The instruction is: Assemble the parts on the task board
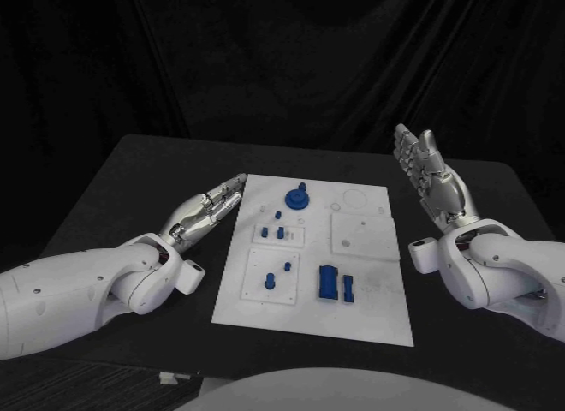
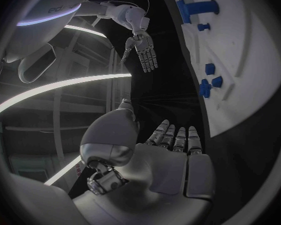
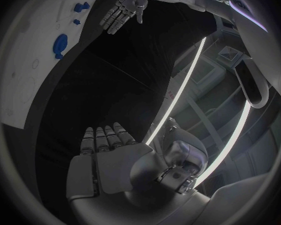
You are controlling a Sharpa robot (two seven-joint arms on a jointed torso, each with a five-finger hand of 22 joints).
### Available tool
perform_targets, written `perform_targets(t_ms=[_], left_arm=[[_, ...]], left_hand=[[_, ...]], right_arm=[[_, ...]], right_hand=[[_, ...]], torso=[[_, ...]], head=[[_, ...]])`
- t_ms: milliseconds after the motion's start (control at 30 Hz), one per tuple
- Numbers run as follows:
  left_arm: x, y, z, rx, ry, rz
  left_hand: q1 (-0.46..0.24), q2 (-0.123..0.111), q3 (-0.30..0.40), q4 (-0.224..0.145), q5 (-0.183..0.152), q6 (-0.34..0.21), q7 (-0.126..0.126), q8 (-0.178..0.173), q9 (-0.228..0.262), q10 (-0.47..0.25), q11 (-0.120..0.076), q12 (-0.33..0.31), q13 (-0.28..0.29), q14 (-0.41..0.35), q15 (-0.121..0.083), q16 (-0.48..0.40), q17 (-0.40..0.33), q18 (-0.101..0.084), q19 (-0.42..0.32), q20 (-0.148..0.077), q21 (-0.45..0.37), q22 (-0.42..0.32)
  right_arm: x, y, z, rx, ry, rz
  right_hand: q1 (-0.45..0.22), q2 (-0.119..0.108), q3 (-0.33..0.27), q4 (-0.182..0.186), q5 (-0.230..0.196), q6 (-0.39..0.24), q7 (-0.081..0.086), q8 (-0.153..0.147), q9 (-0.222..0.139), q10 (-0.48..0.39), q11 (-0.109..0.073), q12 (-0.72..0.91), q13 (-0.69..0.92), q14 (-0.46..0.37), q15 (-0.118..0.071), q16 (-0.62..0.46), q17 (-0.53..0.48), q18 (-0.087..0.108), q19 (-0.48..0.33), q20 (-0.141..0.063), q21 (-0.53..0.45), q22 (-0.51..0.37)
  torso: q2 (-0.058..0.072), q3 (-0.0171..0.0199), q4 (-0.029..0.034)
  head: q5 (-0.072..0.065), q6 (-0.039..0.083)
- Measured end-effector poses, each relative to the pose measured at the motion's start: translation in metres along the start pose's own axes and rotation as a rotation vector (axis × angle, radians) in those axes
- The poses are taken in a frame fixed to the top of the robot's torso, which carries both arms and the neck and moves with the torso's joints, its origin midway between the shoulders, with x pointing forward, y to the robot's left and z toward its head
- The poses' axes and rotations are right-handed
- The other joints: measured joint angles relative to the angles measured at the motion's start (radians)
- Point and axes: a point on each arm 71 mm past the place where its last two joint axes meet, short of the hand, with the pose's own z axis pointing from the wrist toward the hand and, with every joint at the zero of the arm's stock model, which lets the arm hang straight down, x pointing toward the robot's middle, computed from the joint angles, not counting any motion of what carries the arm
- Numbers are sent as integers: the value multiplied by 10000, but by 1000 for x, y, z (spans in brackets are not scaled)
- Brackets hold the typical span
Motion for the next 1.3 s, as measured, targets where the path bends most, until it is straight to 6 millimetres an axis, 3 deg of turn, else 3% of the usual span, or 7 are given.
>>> perform_targets(t_ms=[33, 233, 400, 600, 833, 1233, 1300], left_arm=[[2, -3, 6, 85, -122, -53], [15, -25, 39, 432, -1184, -500], [26, -43, 64, 375, -2470, -1050], [29, -50, 75, -185, -3732, -1474], [27, -48, 75, -791, -4530, -1648], [25, -45, 74, -1143, -4883, -1718], [25, -45, 74, -1163, -4904, -1722]], left_hand=[[-471, -53, 134, -134, -68, -1, 2, 0, -7, 37, 38, -3, -3, 0, 1, 0, 0, 0, 0, 1, 0, 0], [-2295, -478, 577, -576, -582, -290, 4, -1, -22, -16, 93, -280, -9, 88, 88, 0, 0, -2, -1, 2, 0, 0], [-3494, -809, 579, -581, -809, -537, 30, -1, -26, -17, 94, -729, -11, 104, 108, 0, 0, -1, -2, 3, 0, 0], [-4649, -952, 827, -828, -814, -611, 37, -1, -29, -18, 95, -931, -13, 98, 113, 0, 0, -1, -2, 3, 0, 0], [-5623, -1014, 1048, -1047, -927, -952, 90, -2, -29, -58, 135, -1042, -13, 53, 159, 0, 0, -1, -2, 3, 0, 0], [-6675, -952, 1751, -1725, -927, -1488, 21, -75, -29, -66, 145, -1041, -13, 54, 159, 0, 0, -1, -3, 4, 0, 0], [-7358, -1050, 1969, -2078, -927, -1695, 20, -75, -29, -66, 145, -1041, -14, 53, 159, 0, 0, -1, -3, 5, 0, 0]], right_arm=[[3, 0, 5, 40, -97, 140], [20, -2, 34, 492, -816, 1178], [29, -9, 48, 1274, -1503, 2091], [33, -15, 53, 1987, -1976, 2687], [32, -18, 52, 2391, -2206, 2886], [31, -20, 51, 2583, -2313, 2985], [31, -20, 51, 2596, -2320, 2991]], right_hand=[[-663, -11, 0, 0, 0, -34, -39, 0, 2, 0, 0, 0, 0, 0, 0, 0, 1, 1, 0, 0, 0, 6], [-720, -15, 0, 0, 0, -37, -38, 0, -5, 0, 0, 0, -2, 0, 0, 0, -12, 0, 0, 0, 0, -1], [-721, -16, 0, 0, 0, -39, -37, 0, 5, 0, 0, 0, -8, 0, 1, 0, -10, 0, 0, 0, 0, -2], [-721, -16, 0, 0, 0, -90, 14, 0, -7, 0, 0, 0, -8, 0, 0, 0, -2, 0, 0, 0, 0, 15], [-720, -15, 0, 0, 0, -91, 14, 0, -7, 0, 0, 0, -1, -1, 0, 0, -2, 0, 0, 0, 0, 8], [-720, -16, 0, 0, 0, -91, 14, 0, 0, 0, 0, 0, -2, 0, 0, 0, -4, 0, 0, 0, 0, 9], [-721, -16, 0, 0, 0, -91, 13, 0, 1, 0, 0, 0, -4, -1, 0, 0, -14, -1, 0, 0, 0, 4]], torso=[[-27, 16, -18], [-282, 149, -184], [-560, 304, -362], [-802, 436, -520], [-915, 498, -594], [-942, 510, -613], [-943, 511, -613]], head=[[-18, 87], [-170, 896], [-318, 1630], [-423, 2175], [-457, 2343], [-458, 2351], [-458, 2351]])
